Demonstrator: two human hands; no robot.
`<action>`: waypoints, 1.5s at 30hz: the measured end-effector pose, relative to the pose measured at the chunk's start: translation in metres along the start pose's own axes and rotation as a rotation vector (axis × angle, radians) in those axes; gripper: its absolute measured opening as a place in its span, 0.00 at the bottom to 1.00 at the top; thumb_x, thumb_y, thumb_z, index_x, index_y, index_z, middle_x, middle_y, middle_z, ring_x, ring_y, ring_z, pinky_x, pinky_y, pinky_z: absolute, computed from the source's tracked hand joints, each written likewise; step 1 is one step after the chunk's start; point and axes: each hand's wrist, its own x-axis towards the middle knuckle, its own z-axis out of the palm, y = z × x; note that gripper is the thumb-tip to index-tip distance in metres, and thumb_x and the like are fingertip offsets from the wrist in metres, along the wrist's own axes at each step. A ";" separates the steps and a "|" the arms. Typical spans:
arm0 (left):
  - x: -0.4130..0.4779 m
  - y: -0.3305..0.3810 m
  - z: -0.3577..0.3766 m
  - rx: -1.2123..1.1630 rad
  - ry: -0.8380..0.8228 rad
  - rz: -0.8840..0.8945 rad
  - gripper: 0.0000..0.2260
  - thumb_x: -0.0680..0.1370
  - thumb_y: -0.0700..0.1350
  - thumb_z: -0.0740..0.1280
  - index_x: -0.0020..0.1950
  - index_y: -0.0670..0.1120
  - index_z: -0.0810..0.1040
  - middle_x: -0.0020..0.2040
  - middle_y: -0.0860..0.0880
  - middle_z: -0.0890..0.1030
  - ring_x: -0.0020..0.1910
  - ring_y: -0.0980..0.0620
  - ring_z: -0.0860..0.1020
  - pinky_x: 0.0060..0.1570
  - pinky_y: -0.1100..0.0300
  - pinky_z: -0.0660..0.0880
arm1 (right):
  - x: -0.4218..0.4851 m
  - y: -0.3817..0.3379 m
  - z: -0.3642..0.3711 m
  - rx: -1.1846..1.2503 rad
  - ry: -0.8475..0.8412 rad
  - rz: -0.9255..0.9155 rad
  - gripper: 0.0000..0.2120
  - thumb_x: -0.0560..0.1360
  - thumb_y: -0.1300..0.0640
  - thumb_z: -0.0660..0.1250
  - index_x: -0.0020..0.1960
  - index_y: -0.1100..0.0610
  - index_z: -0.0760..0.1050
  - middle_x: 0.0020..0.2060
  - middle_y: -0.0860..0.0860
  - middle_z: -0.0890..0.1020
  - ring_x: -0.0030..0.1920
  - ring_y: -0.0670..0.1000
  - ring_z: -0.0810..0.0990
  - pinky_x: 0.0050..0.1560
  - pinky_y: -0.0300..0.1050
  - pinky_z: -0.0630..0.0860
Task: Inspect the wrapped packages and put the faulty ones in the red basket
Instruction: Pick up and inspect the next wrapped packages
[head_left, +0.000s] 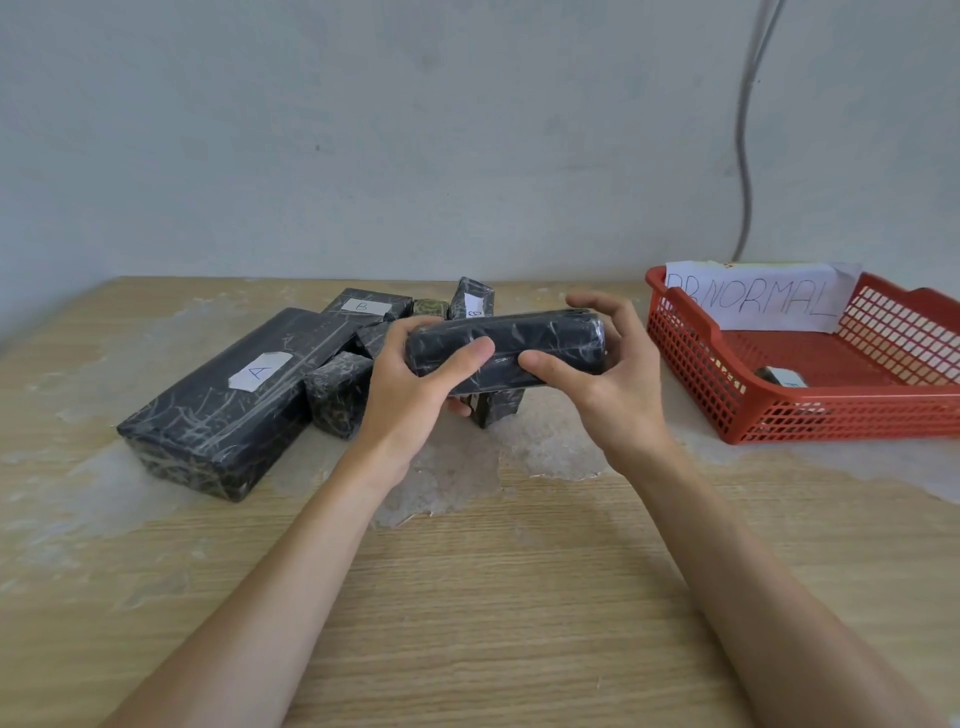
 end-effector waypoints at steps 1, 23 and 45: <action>0.000 0.000 -0.001 -0.002 -0.014 0.004 0.31 0.67 0.53 0.83 0.66 0.49 0.76 0.54 0.48 0.85 0.45 0.50 0.87 0.41 0.50 0.85 | 0.000 0.000 0.000 -0.009 0.006 -0.004 0.27 0.70 0.63 0.83 0.65 0.54 0.76 0.54 0.58 0.86 0.52 0.57 0.88 0.51 0.51 0.87; 0.003 -0.004 -0.005 0.118 -0.104 0.056 0.21 0.74 0.49 0.81 0.64 0.50 0.79 0.48 0.53 0.87 0.43 0.54 0.85 0.44 0.51 0.82 | -0.001 0.002 0.001 -0.018 0.002 0.075 0.15 0.80 0.53 0.76 0.64 0.50 0.77 0.56 0.54 0.86 0.55 0.55 0.88 0.41 0.50 0.86; -0.005 -0.012 0.009 0.426 0.036 0.608 0.29 0.73 0.46 0.82 0.70 0.44 0.76 0.62 0.50 0.82 0.59 0.53 0.83 0.56 0.56 0.81 | -0.014 -0.006 0.012 -0.256 -0.138 -0.189 0.23 0.81 0.38 0.62 0.75 0.38 0.71 0.66 0.36 0.81 0.72 0.40 0.77 0.58 0.40 0.82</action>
